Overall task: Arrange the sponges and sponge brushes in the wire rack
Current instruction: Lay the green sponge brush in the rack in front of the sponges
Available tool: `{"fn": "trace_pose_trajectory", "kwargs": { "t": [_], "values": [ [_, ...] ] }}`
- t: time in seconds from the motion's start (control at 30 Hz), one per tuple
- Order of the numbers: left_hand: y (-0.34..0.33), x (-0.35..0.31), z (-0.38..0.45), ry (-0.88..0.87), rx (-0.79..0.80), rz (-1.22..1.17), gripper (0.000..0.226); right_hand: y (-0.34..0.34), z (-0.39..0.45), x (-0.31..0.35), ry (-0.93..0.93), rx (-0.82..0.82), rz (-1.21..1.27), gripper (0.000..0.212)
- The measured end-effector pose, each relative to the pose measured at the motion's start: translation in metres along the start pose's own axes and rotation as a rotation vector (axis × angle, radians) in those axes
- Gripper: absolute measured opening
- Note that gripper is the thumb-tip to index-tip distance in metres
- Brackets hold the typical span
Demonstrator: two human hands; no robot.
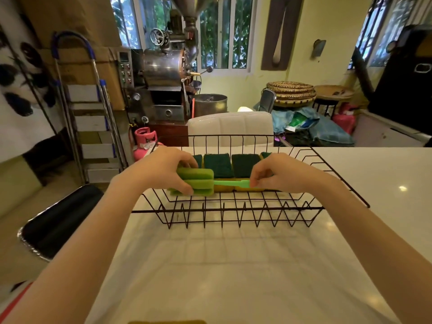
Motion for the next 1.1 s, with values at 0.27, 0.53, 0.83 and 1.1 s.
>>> {"fn": "trace_pose_trajectory", "kwargs": {
  "t": [0.27, 0.53, 0.83, 1.1],
  "values": [
    [-0.018, 0.006, 0.007, 0.059, 0.077, 0.094, 0.056, -0.016, 0.001, 0.004, -0.085, 0.184, -0.083, 0.025],
    [-0.019, 0.007, 0.010, 0.110, 0.020, 0.248, 0.055, -0.021, 0.001, 0.006, -0.115, 0.226, -0.085, 0.030],
    [-0.024, 0.005, 0.009, 0.121, 0.065, 0.310, 0.061, -0.019, -0.002, 0.010, -0.116, 0.191, -0.074, 0.029],
    [0.008, -0.014, -0.014, 0.008, -0.159, 0.028, 0.055, -0.001, -0.021, 0.033, -0.020, 0.043, 0.019, 0.039]
  ]
}}
Point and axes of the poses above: each hand's wrist, its own z-axis towards the middle knuckle, its own y-axis out of the back of the hand, x = y × z, the point moved 4 cm from there along z, towards the middle knuckle, and after that the axes turned 1 degree about y, right-handed, at the moved point
